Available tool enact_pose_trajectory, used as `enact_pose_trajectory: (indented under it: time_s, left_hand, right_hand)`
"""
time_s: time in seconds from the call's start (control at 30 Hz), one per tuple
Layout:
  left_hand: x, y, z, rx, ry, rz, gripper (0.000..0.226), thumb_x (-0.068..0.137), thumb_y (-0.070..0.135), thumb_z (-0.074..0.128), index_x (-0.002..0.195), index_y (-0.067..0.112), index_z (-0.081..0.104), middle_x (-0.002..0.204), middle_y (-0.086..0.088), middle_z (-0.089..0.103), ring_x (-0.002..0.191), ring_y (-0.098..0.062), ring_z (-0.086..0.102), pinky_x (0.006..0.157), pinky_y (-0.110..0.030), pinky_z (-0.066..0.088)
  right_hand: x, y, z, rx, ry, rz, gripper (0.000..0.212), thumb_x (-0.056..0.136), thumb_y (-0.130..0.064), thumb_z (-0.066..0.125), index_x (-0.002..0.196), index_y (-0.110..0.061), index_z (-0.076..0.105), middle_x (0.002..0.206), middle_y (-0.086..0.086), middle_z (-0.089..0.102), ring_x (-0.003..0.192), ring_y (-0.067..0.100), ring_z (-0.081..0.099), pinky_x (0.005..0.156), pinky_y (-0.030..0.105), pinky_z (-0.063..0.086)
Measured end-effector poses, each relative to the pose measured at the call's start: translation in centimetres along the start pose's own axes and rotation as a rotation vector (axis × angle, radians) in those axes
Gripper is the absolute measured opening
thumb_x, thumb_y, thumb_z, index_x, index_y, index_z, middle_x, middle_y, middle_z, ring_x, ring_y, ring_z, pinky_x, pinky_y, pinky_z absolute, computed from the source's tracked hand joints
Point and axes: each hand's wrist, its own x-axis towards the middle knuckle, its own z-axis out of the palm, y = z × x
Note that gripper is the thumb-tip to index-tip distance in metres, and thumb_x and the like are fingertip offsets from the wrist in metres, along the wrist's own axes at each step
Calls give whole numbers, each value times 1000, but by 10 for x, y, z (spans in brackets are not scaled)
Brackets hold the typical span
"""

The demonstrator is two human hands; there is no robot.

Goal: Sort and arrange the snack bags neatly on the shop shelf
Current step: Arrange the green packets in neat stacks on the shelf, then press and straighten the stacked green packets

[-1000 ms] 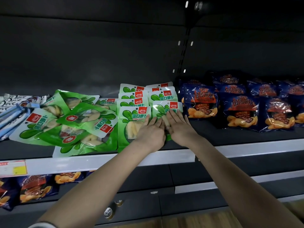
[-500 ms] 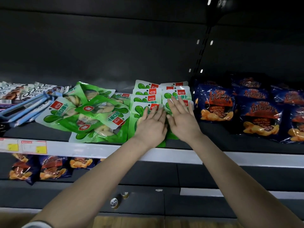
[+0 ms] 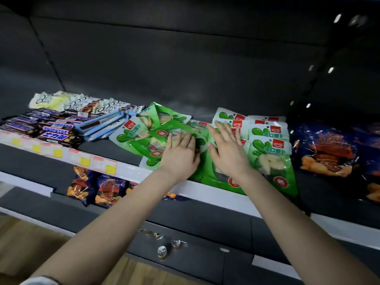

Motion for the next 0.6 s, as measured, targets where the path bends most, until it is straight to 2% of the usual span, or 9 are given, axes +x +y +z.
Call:
enact_pose_trajectory:
  time_s: [0.23,0.37,0.6]
  left_hand:
    - [-15,-65,-4,25,-48,-105,65,98,42,28,150,8,11,158,-9,11,145,-32,3,115,-47,-7]
    - [-22,-89,-5,-3,-52,-152,68,97,50,27,149,8,15,158,-10,12,146,-30,4,115,-46,-7]
    - [-41,-125,2,-13,-49,-225,70,96,54,23,150,10,16,157,-8,17,145,-30,7,116,-47,-4]
  right_hand:
    - [34,-55,20,29,-27,-79,55,99,-37,32,150,-20,19,158,2,11,146,18,0,115,42,-7]
    - [49,-76,32,25,-80,-105,59,98,-41,31,151,-18,13,159,3,5,146,20,-3,114,41,-10]
    - [69,-104,52,-25,-227,-60,70,96,-51,32,151,-18,5,159,10,-1,145,31,-3,115,47,-6]
